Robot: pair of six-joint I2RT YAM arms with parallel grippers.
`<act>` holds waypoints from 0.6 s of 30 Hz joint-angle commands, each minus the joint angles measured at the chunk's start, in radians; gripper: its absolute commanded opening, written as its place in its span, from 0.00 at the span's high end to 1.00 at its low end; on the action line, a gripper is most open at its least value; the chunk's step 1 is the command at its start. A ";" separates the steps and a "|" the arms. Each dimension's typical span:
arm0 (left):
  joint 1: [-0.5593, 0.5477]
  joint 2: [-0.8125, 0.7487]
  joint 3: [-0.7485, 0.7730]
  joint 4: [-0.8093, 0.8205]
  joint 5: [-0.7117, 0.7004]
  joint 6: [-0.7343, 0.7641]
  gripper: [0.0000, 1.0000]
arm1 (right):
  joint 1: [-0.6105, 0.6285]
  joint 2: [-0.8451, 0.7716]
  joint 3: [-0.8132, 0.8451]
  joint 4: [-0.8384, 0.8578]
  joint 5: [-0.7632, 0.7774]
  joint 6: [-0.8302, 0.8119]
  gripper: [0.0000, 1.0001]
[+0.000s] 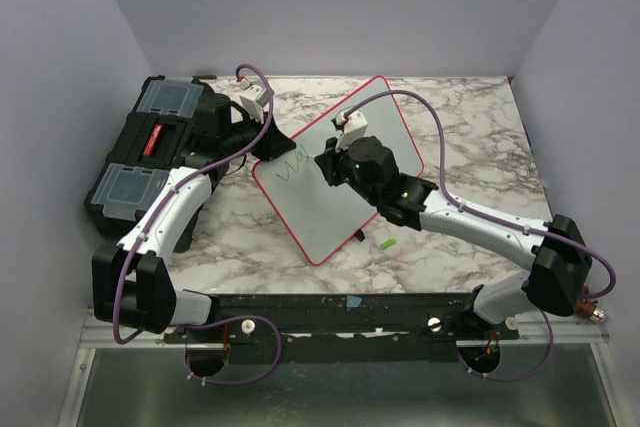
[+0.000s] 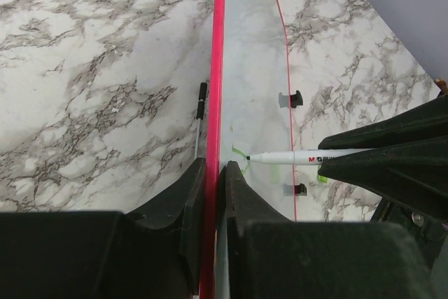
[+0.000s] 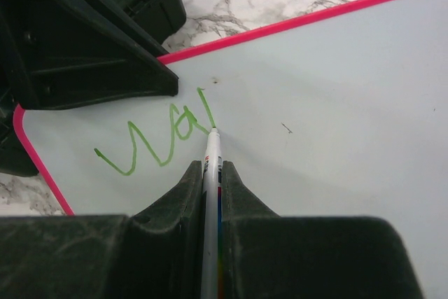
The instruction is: Write a sentence on the whiteboard
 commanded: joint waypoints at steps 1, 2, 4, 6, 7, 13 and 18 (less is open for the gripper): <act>-0.011 -0.025 0.022 0.007 0.009 0.054 1.00 | -0.003 -0.016 -0.049 -0.035 -0.016 0.040 0.99; -0.011 -0.026 0.022 0.007 0.010 0.055 1.00 | -0.003 -0.019 -0.055 -0.037 -0.023 0.047 0.99; -0.011 -0.026 0.022 0.007 0.010 0.055 1.00 | -0.002 -0.024 -0.064 -0.039 -0.040 0.060 0.99; -0.011 -0.026 0.022 0.006 0.008 0.055 1.00 | -0.003 -0.027 -0.075 -0.039 -0.053 0.072 0.99; -0.011 -0.026 0.022 0.007 0.008 0.056 1.00 | -0.003 -0.027 -0.079 -0.039 -0.059 0.079 1.00; -0.011 -0.026 0.022 0.005 0.008 0.056 1.00 | -0.003 -0.024 -0.068 -0.037 -0.063 0.087 0.99; -0.011 -0.026 0.021 0.005 0.008 0.057 1.00 | -0.003 -0.010 -0.030 -0.039 -0.046 0.076 0.99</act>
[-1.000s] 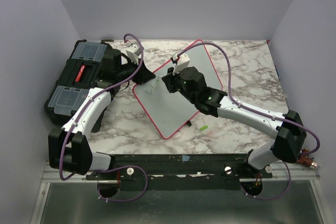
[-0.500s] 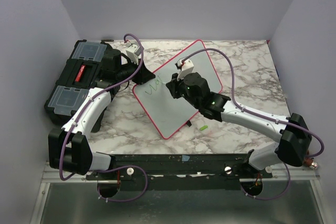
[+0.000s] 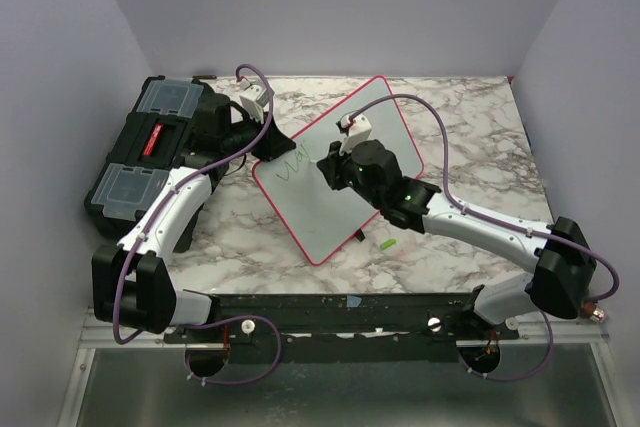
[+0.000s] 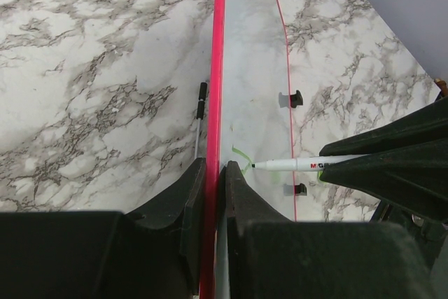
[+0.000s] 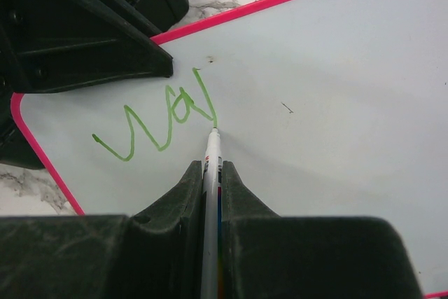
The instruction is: Write a sentence on the whiteboard
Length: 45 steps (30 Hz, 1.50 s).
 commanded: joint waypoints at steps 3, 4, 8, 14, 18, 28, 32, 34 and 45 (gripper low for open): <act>-0.011 -0.026 0.020 0.006 0.008 0.057 1.00 | -0.003 0.032 0.044 -0.036 -0.010 0.002 0.99; -0.011 -0.026 0.019 0.006 0.008 0.057 1.00 | -0.002 0.037 0.052 -0.035 -0.008 0.000 0.99; -0.011 -0.025 0.022 0.004 0.008 0.059 1.00 | -0.003 0.054 0.073 -0.034 0.001 -0.010 0.99; -0.012 -0.026 0.022 0.003 0.010 0.060 1.00 | -0.003 0.069 0.089 -0.033 0.024 -0.018 0.99; -0.011 -0.026 0.023 0.003 0.010 0.061 1.00 | -0.003 0.079 0.105 -0.037 0.051 -0.027 0.99; -0.011 -0.028 0.022 0.003 0.011 0.062 1.00 | -0.003 0.102 0.145 -0.041 0.109 -0.052 0.99; -0.011 -0.028 0.022 0.005 0.014 0.062 1.00 | -0.003 0.113 0.160 -0.045 0.130 -0.062 0.99; -0.011 -0.028 0.022 0.005 0.013 0.062 1.00 | -0.003 0.117 0.167 -0.047 0.140 -0.065 0.99; -0.011 -0.018 0.028 0.003 0.007 0.060 1.00 | -0.003 0.071 0.215 -0.059 0.183 -0.094 0.99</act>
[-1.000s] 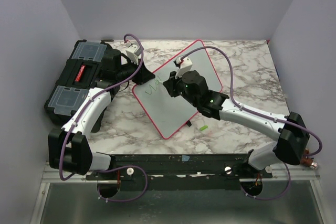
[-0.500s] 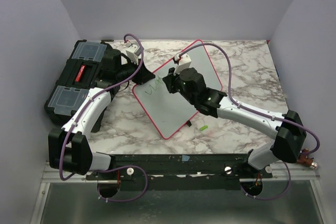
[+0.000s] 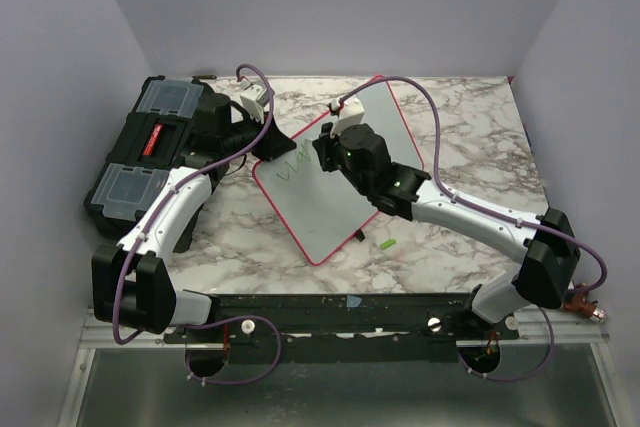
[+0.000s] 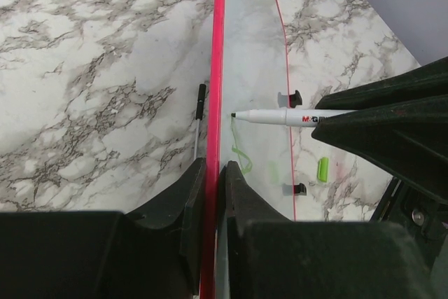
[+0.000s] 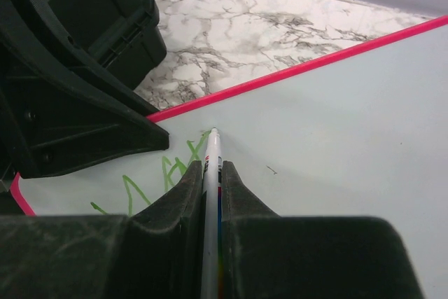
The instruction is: Write a sentence on the whiteboard
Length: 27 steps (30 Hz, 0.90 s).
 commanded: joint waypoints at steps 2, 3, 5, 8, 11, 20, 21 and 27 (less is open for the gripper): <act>-0.012 -0.020 0.027 0.003 0.007 0.055 1.00 | -0.003 -0.050 0.044 -0.027 0.060 -0.028 0.99; -0.012 -0.021 0.027 0.003 0.005 0.056 1.00 | -0.004 -0.067 0.044 -0.027 0.066 -0.031 0.99; -0.012 -0.024 0.025 0.001 0.006 0.056 1.00 | -0.003 -0.094 0.039 -0.027 0.089 -0.038 0.99; -0.012 -0.027 0.027 -0.007 0.005 0.064 1.00 | -0.003 -0.124 0.006 -0.020 0.125 -0.051 0.99; -0.012 -0.028 0.027 -0.013 0.005 0.069 1.00 | -0.003 -0.140 -0.040 -0.010 0.110 -0.044 0.99; -0.012 -0.029 0.032 -0.037 -0.004 0.081 1.00 | -0.005 -0.119 -0.104 0.016 -0.013 -0.007 0.99; -0.012 -0.032 0.029 -0.038 -0.004 0.083 1.00 | -0.003 -0.126 -0.107 0.018 -0.016 -0.004 0.99; -0.012 -0.049 0.007 -0.034 -0.012 0.083 1.00 | -0.004 -0.153 -0.140 0.023 -0.042 -0.014 0.99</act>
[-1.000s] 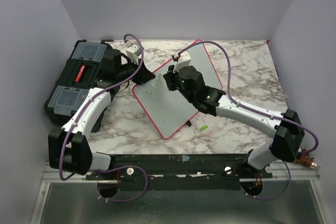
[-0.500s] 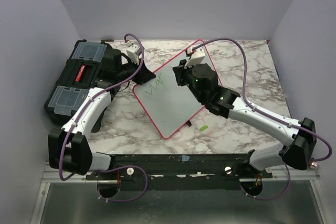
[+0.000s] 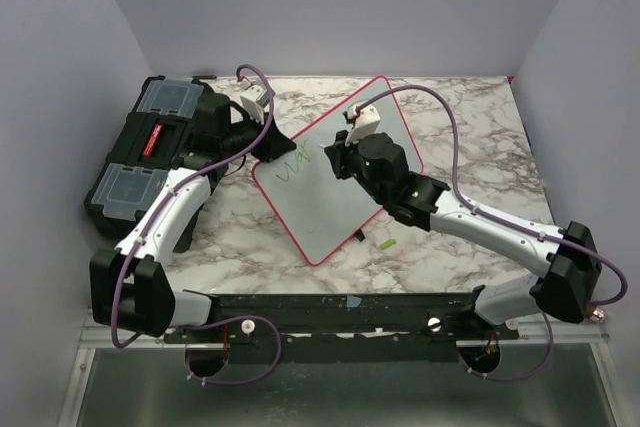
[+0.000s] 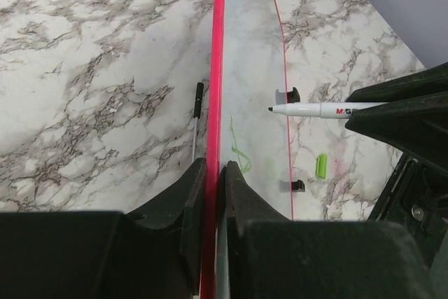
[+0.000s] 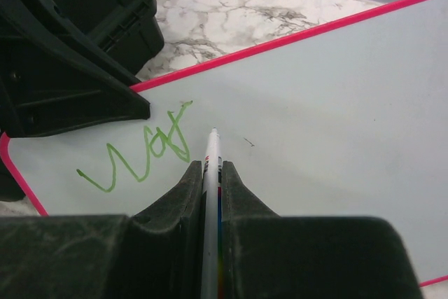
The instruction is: Write a sentence on the whiteboard
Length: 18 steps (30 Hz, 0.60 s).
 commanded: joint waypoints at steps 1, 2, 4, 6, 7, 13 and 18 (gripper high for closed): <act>-0.008 -0.036 0.000 -0.010 -0.014 0.070 1.00 | -0.004 -0.035 -0.036 0.018 -0.036 0.000 0.99; -0.008 -0.035 0.002 -0.009 -0.014 0.070 1.00 | -0.004 -0.037 -0.042 0.020 -0.036 0.000 0.99; -0.008 -0.032 0.007 -0.011 -0.015 0.070 1.00 | -0.004 -0.044 -0.050 0.026 -0.035 0.002 0.99; -0.008 -0.029 0.009 -0.010 -0.014 0.071 1.00 | -0.006 -0.047 -0.058 0.032 -0.045 0.002 0.99; -0.008 -0.028 0.009 -0.009 -0.012 0.071 1.00 | -0.006 -0.049 -0.059 0.036 -0.058 0.000 0.99; -0.008 -0.032 0.001 -0.011 -0.019 0.080 1.00 | -0.013 -0.053 -0.071 0.058 -0.090 -0.009 0.99; -0.008 -0.041 -0.002 -0.014 -0.023 0.084 1.00 | -0.013 -0.047 -0.069 0.061 -0.108 -0.005 0.99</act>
